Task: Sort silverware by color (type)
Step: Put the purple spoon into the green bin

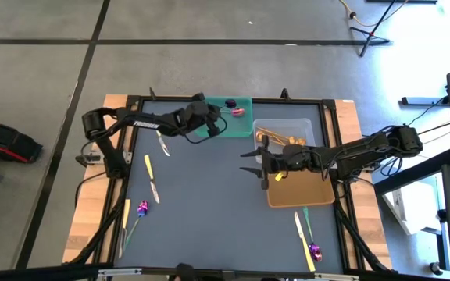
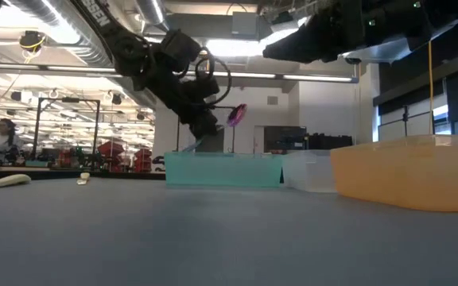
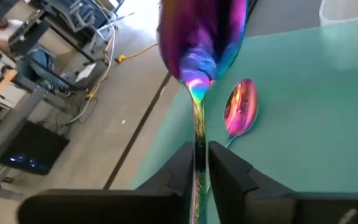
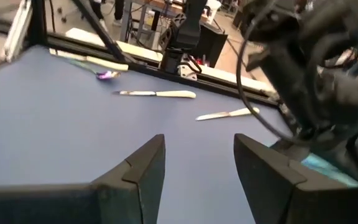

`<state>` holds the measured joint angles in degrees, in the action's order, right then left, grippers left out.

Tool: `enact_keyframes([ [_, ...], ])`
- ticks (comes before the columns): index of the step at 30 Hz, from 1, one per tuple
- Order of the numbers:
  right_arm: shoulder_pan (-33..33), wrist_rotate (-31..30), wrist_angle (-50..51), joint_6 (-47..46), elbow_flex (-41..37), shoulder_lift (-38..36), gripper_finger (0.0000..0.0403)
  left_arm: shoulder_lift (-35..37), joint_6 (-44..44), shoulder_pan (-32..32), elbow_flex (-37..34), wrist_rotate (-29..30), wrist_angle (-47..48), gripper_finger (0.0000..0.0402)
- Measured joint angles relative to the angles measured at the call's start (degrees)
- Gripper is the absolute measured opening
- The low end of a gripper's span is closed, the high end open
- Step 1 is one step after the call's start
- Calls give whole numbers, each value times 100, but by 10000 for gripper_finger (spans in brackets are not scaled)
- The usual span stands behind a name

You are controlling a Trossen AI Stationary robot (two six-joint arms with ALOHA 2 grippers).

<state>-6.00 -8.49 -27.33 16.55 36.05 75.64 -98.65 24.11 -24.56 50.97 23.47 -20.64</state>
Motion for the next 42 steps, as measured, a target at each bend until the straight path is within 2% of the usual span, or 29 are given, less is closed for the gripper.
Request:
enact_keyframes([
  [7,2,-9,-11,956,0,0,182,249,-182,180,0,29,325,105],
  [16,2,-9,-401,1885,0,0,182,1328,-1283,1235,5,235,2087,114],
  [23,2,77,-1014,2349,0,0,182,1881,-2947,2236,3,237,3589,114],
  [29,2,550,-1524,2451,0,0,182,1929,-4669,3130,3,230,4732,114],
  [35,2,1083,-1704,2435,0,0,182,1866,-6364,4018,-1,235,5543,114],
  [42,2,1211,-1800,1843,0,0,182,1863,-8225,4970,-1,232,6238,114],
])
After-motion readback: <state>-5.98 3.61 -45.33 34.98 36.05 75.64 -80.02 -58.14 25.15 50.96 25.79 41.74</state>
